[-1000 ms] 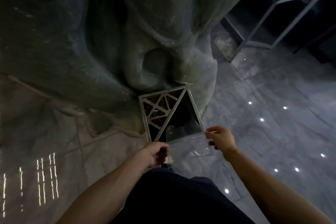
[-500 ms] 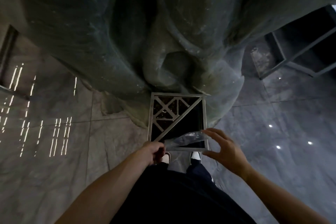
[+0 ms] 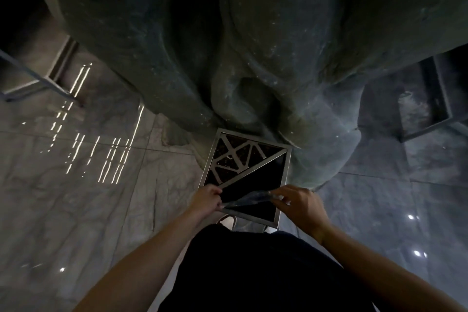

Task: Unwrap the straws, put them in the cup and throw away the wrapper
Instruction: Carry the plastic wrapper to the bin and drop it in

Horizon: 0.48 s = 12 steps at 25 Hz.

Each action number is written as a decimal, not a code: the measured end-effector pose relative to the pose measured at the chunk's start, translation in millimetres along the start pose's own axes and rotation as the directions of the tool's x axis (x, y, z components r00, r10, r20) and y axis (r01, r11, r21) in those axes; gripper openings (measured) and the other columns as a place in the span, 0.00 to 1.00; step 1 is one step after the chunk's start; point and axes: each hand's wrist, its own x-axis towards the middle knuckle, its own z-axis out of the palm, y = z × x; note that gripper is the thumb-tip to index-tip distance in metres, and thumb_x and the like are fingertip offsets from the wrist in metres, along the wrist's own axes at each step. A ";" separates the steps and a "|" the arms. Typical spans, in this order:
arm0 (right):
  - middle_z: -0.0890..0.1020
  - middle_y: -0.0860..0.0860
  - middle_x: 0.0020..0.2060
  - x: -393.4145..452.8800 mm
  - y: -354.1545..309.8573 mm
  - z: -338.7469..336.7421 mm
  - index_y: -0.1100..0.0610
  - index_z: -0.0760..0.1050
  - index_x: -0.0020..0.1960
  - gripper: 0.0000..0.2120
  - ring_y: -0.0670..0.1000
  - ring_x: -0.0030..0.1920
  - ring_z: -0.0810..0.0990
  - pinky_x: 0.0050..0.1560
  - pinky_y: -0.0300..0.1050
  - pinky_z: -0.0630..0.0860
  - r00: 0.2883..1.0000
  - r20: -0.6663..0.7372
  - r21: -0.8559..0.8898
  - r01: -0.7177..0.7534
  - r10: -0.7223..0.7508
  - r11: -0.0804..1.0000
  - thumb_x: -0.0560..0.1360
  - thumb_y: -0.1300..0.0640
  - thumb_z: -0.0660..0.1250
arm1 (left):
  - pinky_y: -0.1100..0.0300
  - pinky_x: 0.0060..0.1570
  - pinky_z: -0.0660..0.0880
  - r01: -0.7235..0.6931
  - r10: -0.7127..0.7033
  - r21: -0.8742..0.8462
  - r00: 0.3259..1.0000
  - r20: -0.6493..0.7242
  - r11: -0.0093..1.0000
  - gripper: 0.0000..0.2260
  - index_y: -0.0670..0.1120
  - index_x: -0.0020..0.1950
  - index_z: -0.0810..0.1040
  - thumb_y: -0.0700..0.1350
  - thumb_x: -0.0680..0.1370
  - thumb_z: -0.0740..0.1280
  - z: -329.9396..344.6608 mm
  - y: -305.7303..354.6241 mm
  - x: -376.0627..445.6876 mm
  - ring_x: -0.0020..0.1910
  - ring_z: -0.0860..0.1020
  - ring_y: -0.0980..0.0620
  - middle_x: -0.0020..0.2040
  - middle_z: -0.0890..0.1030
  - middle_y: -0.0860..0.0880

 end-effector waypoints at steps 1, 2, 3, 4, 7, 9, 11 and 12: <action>0.86 0.44 0.46 4.2 2.5 1.9 0.46 0.83 0.50 0.06 0.42 0.36 0.81 0.33 0.34 0.72 1.000 0.002 0.009 -0.018 0.018 1.000 0.74 0.50 0.69 | 0.61 0.39 0.74 -0.132 0.132 0.063 0.991 0.011 0.989 0.08 0.43 0.53 0.80 0.36 0.76 0.67 -2.5 -3.8 -4.8 0.39 0.80 0.49 0.45 0.81 0.43; 0.86 0.44 0.45 7.7 4.0 4.7 0.46 0.83 0.49 0.05 0.43 0.36 0.81 0.33 0.34 0.72 0.999 0.012 0.016 -0.033 0.033 0.999 0.74 0.51 0.69 | 0.60 0.44 0.75 -0.256 0.252 0.113 0.967 0.049 0.960 0.13 0.45 0.59 0.79 0.38 0.75 0.69 -4.8 -9.0 -9.8 0.45 0.81 0.48 0.48 0.81 0.44; 0.86 0.45 0.44 10.3 5.1 8.5 0.47 0.83 0.48 0.04 0.43 0.36 0.81 0.33 0.33 0.71 0.999 0.024 0.014 -0.043 0.043 0.999 0.74 0.52 0.69 | 0.60 0.47 0.76 -0.343 0.332 0.146 0.939 0.091 0.928 0.17 0.47 0.62 0.78 0.41 0.73 0.72 -6.8 -13.2 -15.1 0.47 0.81 0.47 0.51 0.81 0.45; 0.85 0.45 0.43 12.6 5.7 12.0 0.49 0.82 0.46 0.04 0.44 0.36 0.81 0.32 0.34 0.72 0.998 0.033 0.006 -0.054 0.053 0.999 0.74 0.53 0.69 | 0.59 0.49 0.77 -0.396 0.380 0.172 0.918 0.119 0.902 0.20 0.50 0.63 0.77 0.44 0.71 0.74 -7.8 -15.4 -19.0 0.47 0.82 0.49 0.53 0.80 0.47; 0.83 0.48 0.39 20.7 6.8 18.0 0.52 0.79 0.43 0.04 0.48 0.37 0.81 0.34 0.41 0.76 0.992 0.065 0.016 -0.112 0.111 0.994 0.75 0.53 0.67 | 0.59 0.50 0.78 -0.472 0.465 0.272 0.880 0.092 0.839 0.21 0.56 0.61 0.77 0.52 0.68 0.75 -4.4 -11.3 -24.9 0.45 0.81 0.56 0.54 0.78 0.54; 0.82 0.48 0.38 23.1 6.5 20.8 0.52 0.77 0.43 0.04 0.48 0.38 0.80 0.34 0.40 0.74 0.986 0.095 0.044 -0.140 0.135 0.989 0.75 0.53 0.67 | 0.56 0.49 0.78 -0.505 0.536 0.315 0.844 -0.017 0.804 0.12 0.51 0.56 0.80 0.47 0.73 0.72 0.1 -7.1 -25.1 0.46 0.79 0.53 0.53 0.77 0.52; 0.82 0.48 0.39 21.4 6.4 22.3 0.51 0.77 0.45 0.03 0.48 0.39 0.81 0.37 0.42 0.77 0.982 0.131 0.053 -0.142 0.134 0.988 0.75 0.52 0.67 | 0.53 0.47 0.77 -0.519 0.594 0.413 0.801 -0.070 0.749 0.07 0.48 0.53 0.80 0.44 0.77 0.67 3.2 -7.4 -24.2 0.47 0.79 0.51 0.53 0.78 0.50; 0.82 0.47 0.41 19.3 6.9 23.5 0.50 0.77 0.46 0.04 0.48 0.39 0.81 0.38 0.42 0.78 0.981 0.148 0.038 -0.129 0.122 0.991 0.76 0.50 0.66 | 0.52 0.46 0.78 -0.516 0.609 0.474 0.791 -0.056 0.714 0.06 0.48 0.53 0.80 0.45 0.78 0.65 4.1 -8.5 -23.3 0.47 0.79 0.51 0.53 0.77 0.51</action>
